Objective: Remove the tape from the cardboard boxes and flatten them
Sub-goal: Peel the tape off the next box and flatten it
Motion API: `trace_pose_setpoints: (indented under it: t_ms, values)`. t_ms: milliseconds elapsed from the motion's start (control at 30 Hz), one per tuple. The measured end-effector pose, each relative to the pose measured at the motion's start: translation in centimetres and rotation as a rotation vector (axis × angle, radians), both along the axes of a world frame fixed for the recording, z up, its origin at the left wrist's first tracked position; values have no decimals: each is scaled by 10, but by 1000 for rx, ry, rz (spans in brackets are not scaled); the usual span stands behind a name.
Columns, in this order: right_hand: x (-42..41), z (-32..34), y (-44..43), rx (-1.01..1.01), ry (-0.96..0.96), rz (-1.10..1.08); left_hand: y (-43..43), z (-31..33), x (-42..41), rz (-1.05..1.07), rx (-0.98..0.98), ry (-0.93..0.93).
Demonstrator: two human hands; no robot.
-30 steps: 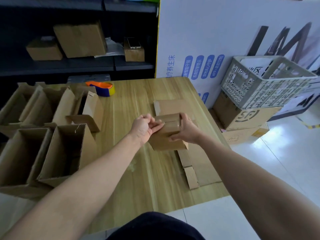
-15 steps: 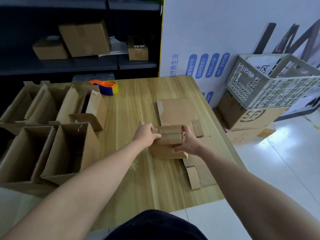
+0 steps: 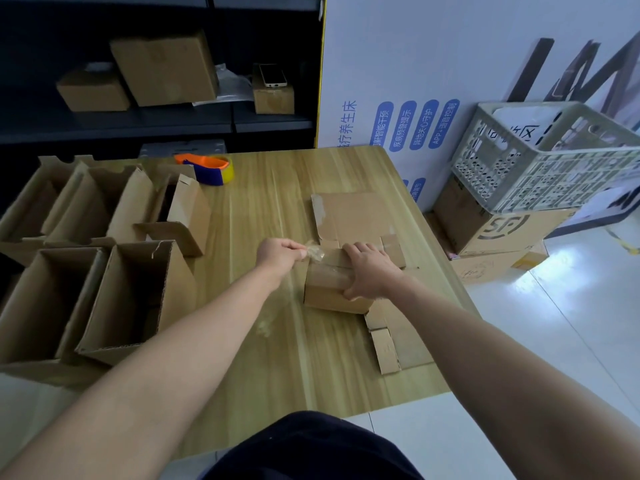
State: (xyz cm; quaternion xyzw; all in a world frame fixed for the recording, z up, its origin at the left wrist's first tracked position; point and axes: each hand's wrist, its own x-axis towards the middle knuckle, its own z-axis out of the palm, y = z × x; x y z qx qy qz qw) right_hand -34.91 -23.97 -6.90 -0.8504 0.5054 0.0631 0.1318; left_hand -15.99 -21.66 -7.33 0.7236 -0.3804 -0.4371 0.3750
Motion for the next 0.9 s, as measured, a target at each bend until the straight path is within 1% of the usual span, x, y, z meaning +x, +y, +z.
trace_pose_setpoints:
  t_ms: [100,167,267,333,433,533,600,633,733,767,833,900]
  values:
    - [4,7,-4,-29,-86,4,-4,4,2,251,11,206]
    - [10,9,-6,-26,-142,-4,-6,6,-2,388,21,305]
    - [4,8,-5,-8,-172,-76,-6,6,6,561,8,379]
    - [-11,6,-5,-3,-128,-139,-4,5,23,632,-10,373]
    - [-20,6,-4,-46,-97,-153,-3,1,37,563,-25,291]
    - [-7,8,-6,-83,-158,-148,-6,-3,29,447,-27,197]
    - [-3,8,-7,-65,-214,-174,-10,-7,27,417,-43,130]
    - [-4,7,-8,-27,-278,-211,-11,-8,29,418,-53,104]
    - [-15,5,-9,208,-579,-388,-10,-13,39,407,-28,17]
    - [-17,4,-9,260,-654,-423,-9,-13,40,385,-18,8]
    - [-19,2,-8,281,-719,-432,-9,-12,39,290,-5,18]
    - [-17,-1,-8,253,-760,-423,-9,-8,35,177,13,100]
